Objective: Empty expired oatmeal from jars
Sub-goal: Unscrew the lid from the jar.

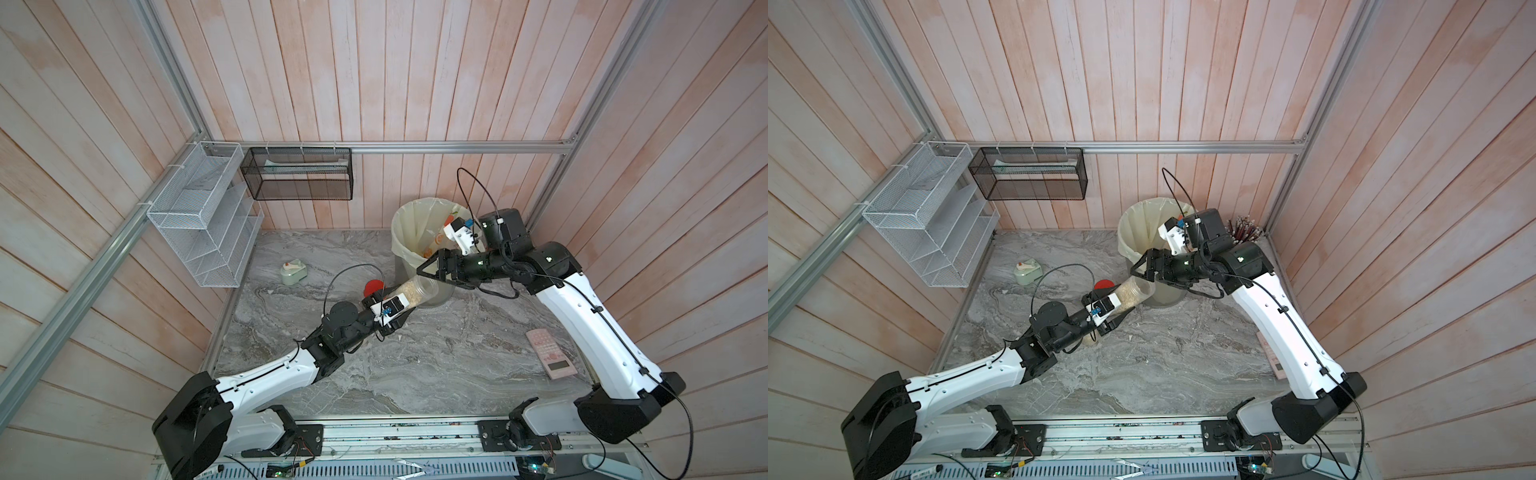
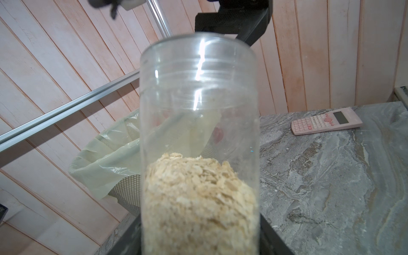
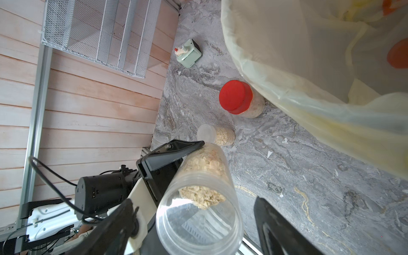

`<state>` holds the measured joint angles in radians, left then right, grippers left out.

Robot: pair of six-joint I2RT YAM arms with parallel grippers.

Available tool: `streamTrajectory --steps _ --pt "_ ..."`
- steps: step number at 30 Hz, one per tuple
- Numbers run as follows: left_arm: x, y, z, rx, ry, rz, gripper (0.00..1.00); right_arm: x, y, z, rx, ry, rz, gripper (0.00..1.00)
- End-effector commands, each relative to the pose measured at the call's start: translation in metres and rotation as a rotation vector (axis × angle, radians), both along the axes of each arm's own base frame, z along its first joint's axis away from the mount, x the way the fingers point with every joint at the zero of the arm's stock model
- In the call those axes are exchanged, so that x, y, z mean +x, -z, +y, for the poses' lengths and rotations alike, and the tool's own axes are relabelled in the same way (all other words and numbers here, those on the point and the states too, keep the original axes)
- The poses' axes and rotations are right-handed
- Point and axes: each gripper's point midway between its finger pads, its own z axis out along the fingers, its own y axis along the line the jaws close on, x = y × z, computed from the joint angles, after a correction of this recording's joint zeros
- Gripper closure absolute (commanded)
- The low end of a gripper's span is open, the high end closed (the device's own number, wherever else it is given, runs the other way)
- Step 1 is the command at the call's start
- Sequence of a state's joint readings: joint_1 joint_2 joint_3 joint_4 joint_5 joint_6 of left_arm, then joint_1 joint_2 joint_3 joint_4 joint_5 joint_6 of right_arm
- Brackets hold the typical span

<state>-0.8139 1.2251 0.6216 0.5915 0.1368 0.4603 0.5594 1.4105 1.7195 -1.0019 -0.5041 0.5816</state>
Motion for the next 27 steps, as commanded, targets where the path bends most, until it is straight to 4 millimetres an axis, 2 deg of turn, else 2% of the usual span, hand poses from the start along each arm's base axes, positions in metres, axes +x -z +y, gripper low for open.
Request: streamTrajectory --steps 1,17,21,23,25,27 --pt "0.002 -0.028 -0.002 -0.057 -0.006 -0.058 0.82 -0.002 0.012 0.0 -0.063 -0.014 0.003 0.13" --pt "0.002 -0.027 -0.003 -0.064 -0.001 -0.035 0.82 -0.01 0.024 0.003 -0.089 -0.032 -0.002 0.32" --pt "0.001 -0.024 -0.003 -0.064 0.002 -0.022 0.82 -0.012 0.023 0.002 -0.097 -0.037 -0.014 0.47" --pt "0.0 -0.024 -0.003 -0.074 0.018 -0.002 0.82 -0.014 0.02 0.003 -0.093 -0.058 -0.035 0.57" --pt "-0.002 -0.024 -0.002 -0.102 0.063 0.052 0.82 -0.019 0.01 0.007 -0.066 -0.106 -0.092 0.69" --pt "-0.004 -0.029 0.0 -0.15 0.099 0.097 0.82 -0.022 0.002 0.01 -0.048 -0.168 -0.159 0.75"
